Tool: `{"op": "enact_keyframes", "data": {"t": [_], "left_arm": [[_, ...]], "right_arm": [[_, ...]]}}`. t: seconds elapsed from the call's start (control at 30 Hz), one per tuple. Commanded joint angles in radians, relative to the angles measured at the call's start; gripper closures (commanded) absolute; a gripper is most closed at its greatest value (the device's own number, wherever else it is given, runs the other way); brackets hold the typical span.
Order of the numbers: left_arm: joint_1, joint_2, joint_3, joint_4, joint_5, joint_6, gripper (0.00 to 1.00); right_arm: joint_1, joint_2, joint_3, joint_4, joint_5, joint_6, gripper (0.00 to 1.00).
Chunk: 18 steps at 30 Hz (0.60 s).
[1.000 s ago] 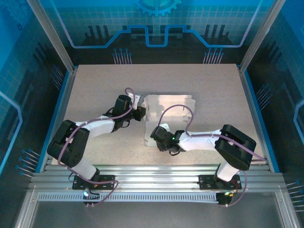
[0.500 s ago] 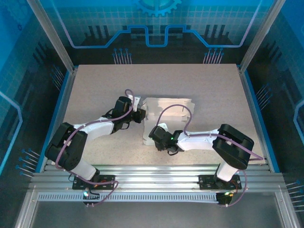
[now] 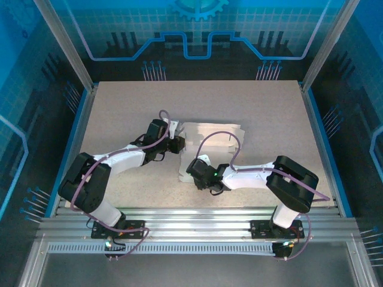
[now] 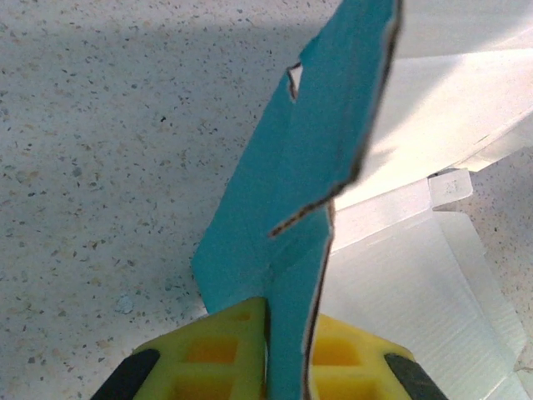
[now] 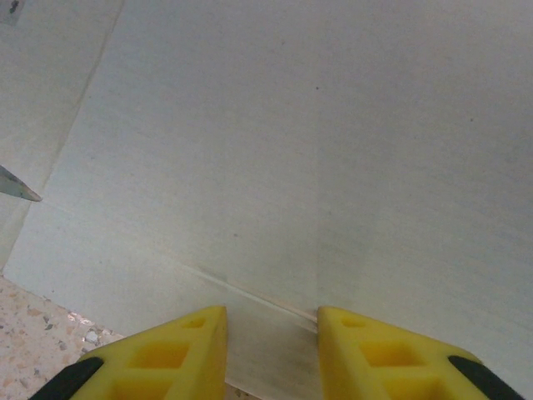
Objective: Fold the paper box
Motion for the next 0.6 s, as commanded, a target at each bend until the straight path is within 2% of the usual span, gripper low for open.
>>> {"op": "enact_keyframes", "data": {"t": [0.0, 0.23, 0.43, 0.57], "left_arm": [[-0.021, 0.020, -0.001, -0.037, 0.012, -0.014, 0.89], [-0.026, 0.028, -0.037, -0.014, -0.016, 0.033, 0.89], [-0.030, 0.033, -0.067, 0.065, 0.039, 0.075, 0.87], [-0.030, 0.055, -0.070, 0.102, 0.080, 0.096, 0.86]], "right_arm": [[0.018, 0.055, -0.019, -0.023, -0.073, -0.003, 0.66], [0.019, 0.032, -0.030, -0.004, -0.107, 0.001, 0.67], [0.013, -0.056, -0.049, 0.035, -0.181, 0.010, 0.66], [-0.023, -0.170, -0.065, 0.050, -0.253, -0.003, 0.65]]}}
